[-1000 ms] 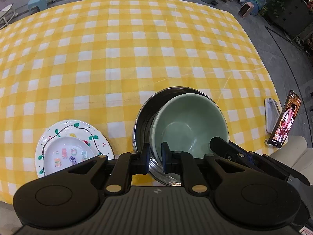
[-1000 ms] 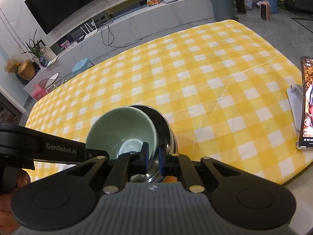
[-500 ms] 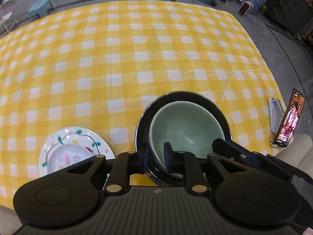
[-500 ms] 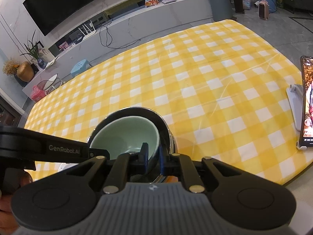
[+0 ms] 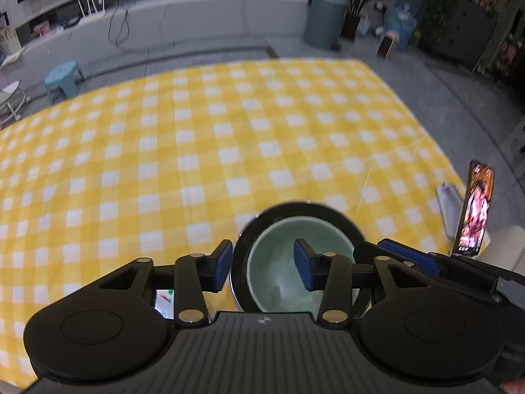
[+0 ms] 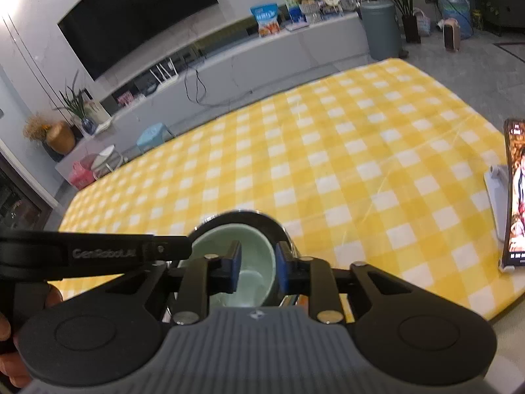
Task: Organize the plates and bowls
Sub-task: 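Open the left gripper and release the pale green bowl, then grasp the rims of the nested bowl stack with both grippers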
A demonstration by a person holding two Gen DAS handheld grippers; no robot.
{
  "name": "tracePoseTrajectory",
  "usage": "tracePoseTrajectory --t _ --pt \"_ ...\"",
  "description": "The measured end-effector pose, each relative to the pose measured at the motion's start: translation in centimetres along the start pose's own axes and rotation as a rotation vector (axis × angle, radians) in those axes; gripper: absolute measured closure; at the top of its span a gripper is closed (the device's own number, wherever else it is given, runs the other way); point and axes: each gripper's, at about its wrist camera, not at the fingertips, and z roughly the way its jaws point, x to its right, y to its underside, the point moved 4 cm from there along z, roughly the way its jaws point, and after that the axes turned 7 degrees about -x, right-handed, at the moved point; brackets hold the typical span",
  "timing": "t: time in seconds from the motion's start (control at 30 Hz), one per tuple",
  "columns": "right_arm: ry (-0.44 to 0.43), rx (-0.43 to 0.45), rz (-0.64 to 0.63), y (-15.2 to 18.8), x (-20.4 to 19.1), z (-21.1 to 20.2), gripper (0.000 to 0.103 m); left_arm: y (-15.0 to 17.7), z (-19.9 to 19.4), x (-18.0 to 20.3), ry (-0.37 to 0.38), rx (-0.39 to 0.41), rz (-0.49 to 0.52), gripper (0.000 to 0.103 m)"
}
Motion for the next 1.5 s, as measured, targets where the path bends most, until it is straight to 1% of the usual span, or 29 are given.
tracePoseTrajectory --t 0.03,0.07,0.1,0.13,0.17,0.2,0.3,0.4,0.5,0.57,0.63,0.77,0.9,0.97,1.07,1.23,1.37,1.5 --pt "-0.006 0.015 -0.001 -0.1 0.1 -0.2 0.071 0.1 -0.3 -0.1 0.002 0.023 -0.002 0.043" --pt "-0.009 0.027 0.000 -0.1 0.2 -0.3 0.066 0.3 -0.7 -0.2 0.006 0.049 -0.009 0.037" --pt "-0.010 0.035 0.006 -0.2 0.3 -0.3 0.060 0.5 -0.9 -0.3 0.015 0.073 -0.022 0.034" --pt "-0.008 0.036 0.018 -0.2 0.5 -0.2 0.057 0.7 -1.1 -0.5 0.026 0.093 -0.039 0.030" --pt "-0.002 0.031 0.033 -0.1 0.8 0.0 0.051 1.0 -1.2 -0.7 0.039 0.111 -0.060 0.028" --pt "0.005 0.022 0.051 -0.1 1.0 0.2 0.048 1.3 -1.2 -1.0 0.051 0.128 -0.082 0.027" --pt "0.015 0.001 0.105 0.3 2.0 1.1 0.041 2.3 -0.9 -2.3 0.070 0.159 -0.176 0.022" --pt "0.008 -0.027 0.139 1.0 2.8 2.1 0.037 3.3 0.0 -3.8 0.068 0.162 -0.272 0.021" --pt "-0.020 -0.075 0.164 1.5 3.3 3.4 0.036 4.4 1.1 -5.1 0.112 0.147 -0.363 0.021" --pt "-0.061 -0.111 0.197 1.9 3.6 4.3 0.036 5.0 1.7 -5.6 0.149 0.137 -0.409 0.021" --pt "-0.105 -0.140 0.233 2.1 4.0 5.0 0.036 5.5 2.2 -6.0 0.180 0.125 -0.424 0.021" --pt "-0.165 -0.147 0.285 2.3 4.7 5.4 0.036 6.5 3.2 -6.3 0.220 0.105 -0.459 0.021" --pt "-0.219 -0.172 0.368 2.6 5.7 6.0 0.036 6.8 3.9 -6.5 0.266 0.101 -0.503 0.021" --pt "-0.229 -0.178 0.394 2.7 5.9 6.2 0.036 6.9 4.3 -6.6 0.280 0.093 -0.517 0.021" --pt "-0.236 -0.184 0.400 2.7 5.9 6.4 0.037 6.8 5.1 -6.5 0.287 0.073 -0.532 0.021" --pt "-0.236 -0.199 0.399 2.9 6.0 6.7 0.037 6.9 6.0 -6.3 0.321 0.050 -0.548 0.025" --pt "-0.249 -0.216 0.426 2.8 6.3 7.2 0.038 7.0 6.8 -6.0 0.352 0.026 -0.557 0.027" --pt "-0.249 -0.224 0.438 2.7 6.5 7.7 0.040 7.1 7.3 -5.9 0.368 0.007 -0.572 0.027"
